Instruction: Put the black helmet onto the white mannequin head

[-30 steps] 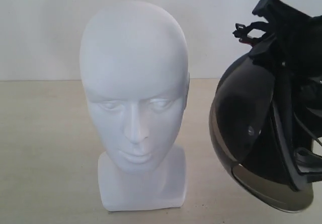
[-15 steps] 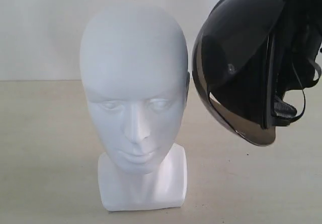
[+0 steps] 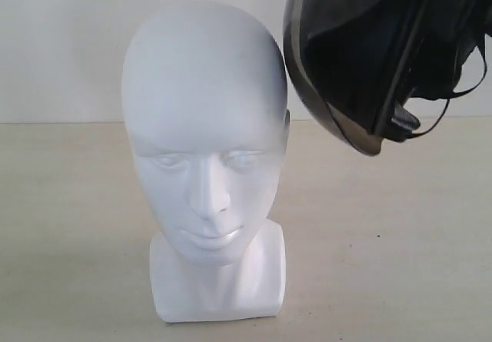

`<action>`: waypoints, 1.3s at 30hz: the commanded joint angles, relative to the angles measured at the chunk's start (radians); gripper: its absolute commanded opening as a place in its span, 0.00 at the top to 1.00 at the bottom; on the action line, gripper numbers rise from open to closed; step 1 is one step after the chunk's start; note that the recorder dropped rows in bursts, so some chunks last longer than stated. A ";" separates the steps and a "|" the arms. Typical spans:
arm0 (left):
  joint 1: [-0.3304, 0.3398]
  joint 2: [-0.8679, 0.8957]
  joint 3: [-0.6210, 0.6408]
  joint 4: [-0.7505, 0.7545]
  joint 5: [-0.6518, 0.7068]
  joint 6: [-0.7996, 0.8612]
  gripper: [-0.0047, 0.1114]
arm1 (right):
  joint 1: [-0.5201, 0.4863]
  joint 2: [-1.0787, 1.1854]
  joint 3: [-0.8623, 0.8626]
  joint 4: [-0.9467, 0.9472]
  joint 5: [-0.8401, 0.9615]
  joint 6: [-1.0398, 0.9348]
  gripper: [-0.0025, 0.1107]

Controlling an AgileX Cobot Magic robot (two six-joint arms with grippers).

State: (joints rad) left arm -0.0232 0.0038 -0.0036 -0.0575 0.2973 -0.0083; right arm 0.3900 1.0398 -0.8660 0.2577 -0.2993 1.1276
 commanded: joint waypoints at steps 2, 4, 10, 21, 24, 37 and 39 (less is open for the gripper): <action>0.002 -0.004 0.004 -0.009 -0.001 0.002 0.92 | -0.072 -0.023 -0.014 -0.059 -0.183 0.175 0.98; 0.002 -0.004 0.004 -0.009 -0.001 0.002 0.92 | -0.096 -0.023 -0.014 -0.095 -0.222 0.259 0.98; 0.002 -0.004 0.004 -0.009 -0.001 0.002 0.92 | -0.148 -0.019 -0.014 -0.099 -0.351 0.508 0.98; 0.002 -0.004 0.004 -0.009 -0.001 0.002 0.92 | -0.151 -0.016 -0.014 -0.217 -0.626 0.885 0.98; 0.002 -0.004 0.004 -0.009 -0.001 0.002 0.92 | -0.151 -0.001 -0.014 -0.246 -0.730 0.960 0.98; 0.002 -0.004 0.004 -0.009 -0.001 0.002 0.92 | -0.151 -0.001 -0.029 -0.290 -0.775 0.968 0.98; 0.002 -0.004 0.004 -0.009 -0.001 0.002 0.92 | -0.151 0.013 -0.038 -0.252 -0.784 0.968 0.98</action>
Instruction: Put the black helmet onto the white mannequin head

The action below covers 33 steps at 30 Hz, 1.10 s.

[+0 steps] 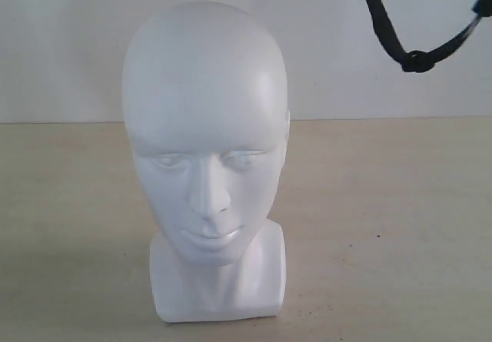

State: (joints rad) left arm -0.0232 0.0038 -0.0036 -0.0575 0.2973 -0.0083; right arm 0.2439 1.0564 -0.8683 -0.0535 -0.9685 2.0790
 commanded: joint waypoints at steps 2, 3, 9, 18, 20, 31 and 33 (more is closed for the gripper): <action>0.002 -0.004 0.004 -0.009 -0.001 0.002 0.92 | 0.001 0.013 -0.039 0.074 -0.166 0.019 0.98; 0.002 -0.004 0.004 -0.009 -0.001 0.002 0.92 | 0.026 0.021 -0.039 0.097 -0.194 0.019 0.98; 0.002 -0.004 0.004 -0.009 -0.001 0.002 0.92 | 0.148 0.046 -0.039 0.207 -0.212 -0.226 0.98; 0.002 -0.004 0.004 -0.009 -0.001 0.002 0.92 | 0.316 0.033 -0.041 0.279 -0.168 -0.673 0.98; 0.002 -0.004 0.004 -0.009 -0.001 0.002 0.92 | 0.339 0.033 -0.041 0.304 -0.165 -0.712 0.98; 0.002 -0.004 0.004 -0.009 -0.001 0.002 0.92 | 0.369 0.020 -0.041 0.338 -0.052 -1.045 0.98; 0.002 -0.004 0.004 -0.009 -0.001 0.002 0.92 | 0.369 0.014 -0.041 0.344 -0.031 -1.099 0.98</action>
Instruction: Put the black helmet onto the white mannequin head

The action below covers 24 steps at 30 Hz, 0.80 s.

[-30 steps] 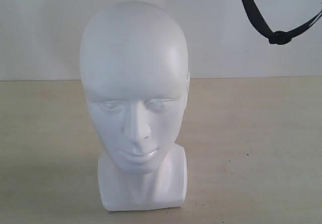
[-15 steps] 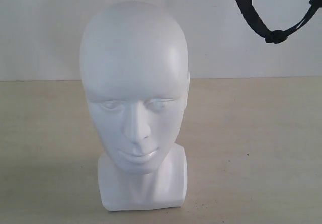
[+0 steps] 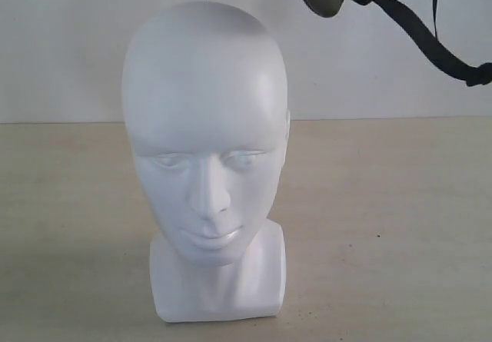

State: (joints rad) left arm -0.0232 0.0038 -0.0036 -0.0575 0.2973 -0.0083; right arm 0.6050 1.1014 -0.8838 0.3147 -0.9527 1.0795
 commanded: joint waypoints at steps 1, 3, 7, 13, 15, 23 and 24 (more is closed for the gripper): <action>0.002 -0.004 0.004 -0.009 -0.001 0.002 0.92 | 0.008 -0.033 -0.025 -0.019 -0.037 -0.128 0.98; 0.002 -0.004 0.004 -0.009 -0.001 0.002 0.92 | 0.008 -0.032 -0.025 -0.017 -0.034 -0.174 0.98; 0.002 -0.004 0.004 -0.009 -0.001 0.002 0.92 | 0.008 -0.032 -0.025 -0.067 -0.038 -0.140 0.98; 0.002 -0.004 0.004 -0.009 -0.001 0.002 0.92 | 0.008 -0.032 -0.025 -0.105 -0.107 0.080 0.98; 0.002 -0.004 0.004 -0.009 -0.001 0.002 0.92 | 0.008 -0.032 -0.025 -0.101 -0.114 0.177 0.98; 0.002 -0.004 0.004 -0.009 -0.001 0.002 0.92 | -0.016 -0.022 -0.025 -0.100 -0.160 0.301 0.98; 0.002 -0.004 0.004 -0.009 -0.001 0.002 0.92 | -0.027 -0.021 -0.025 -0.096 -0.160 0.311 0.98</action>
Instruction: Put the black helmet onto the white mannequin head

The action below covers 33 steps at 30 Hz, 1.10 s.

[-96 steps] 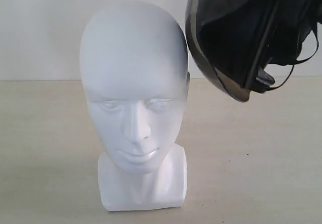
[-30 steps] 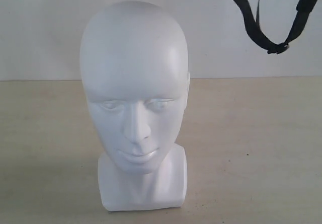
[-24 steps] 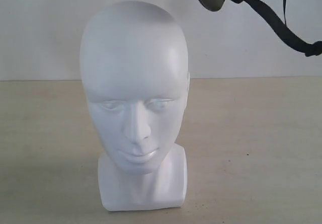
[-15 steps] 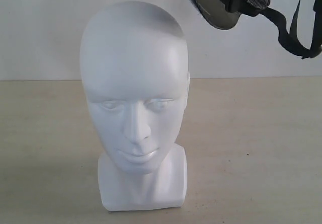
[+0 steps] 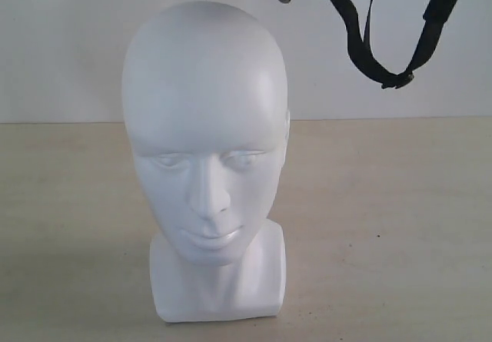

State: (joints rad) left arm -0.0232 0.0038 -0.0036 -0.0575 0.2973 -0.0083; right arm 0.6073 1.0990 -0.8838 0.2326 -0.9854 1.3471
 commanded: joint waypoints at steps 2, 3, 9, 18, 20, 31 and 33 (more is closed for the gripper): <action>0.002 -0.004 0.004 -0.009 -0.001 0.002 0.92 | -0.044 -0.016 -0.025 -0.002 -0.131 0.063 0.98; 0.002 -0.004 0.004 -0.009 -0.001 0.002 0.92 | -0.052 -0.012 -0.025 0.004 -0.136 0.079 0.98; 0.002 -0.004 0.004 -0.009 -0.001 0.002 0.92 | -0.060 0.077 -0.049 0.036 -0.225 0.241 0.98; 0.002 -0.004 0.004 -0.009 -0.001 0.002 0.92 | -0.060 0.214 -0.168 0.062 -0.236 0.435 0.98; 0.002 -0.004 0.004 -0.009 -0.001 0.002 0.92 | -0.060 0.235 -0.178 0.079 -0.236 0.486 0.98; 0.002 -0.004 0.004 -0.009 -0.001 0.002 0.92 | -0.030 0.341 -0.262 0.064 -0.236 0.486 0.98; 0.002 -0.004 0.004 -0.009 -0.001 0.002 0.92 | -0.016 0.359 -0.283 0.064 -0.236 0.475 0.98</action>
State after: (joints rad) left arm -0.0232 0.0038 -0.0036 -0.0575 0.2973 -0.0083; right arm 0.5725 1.4565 -1.1184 0.3196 -1.1156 1.8096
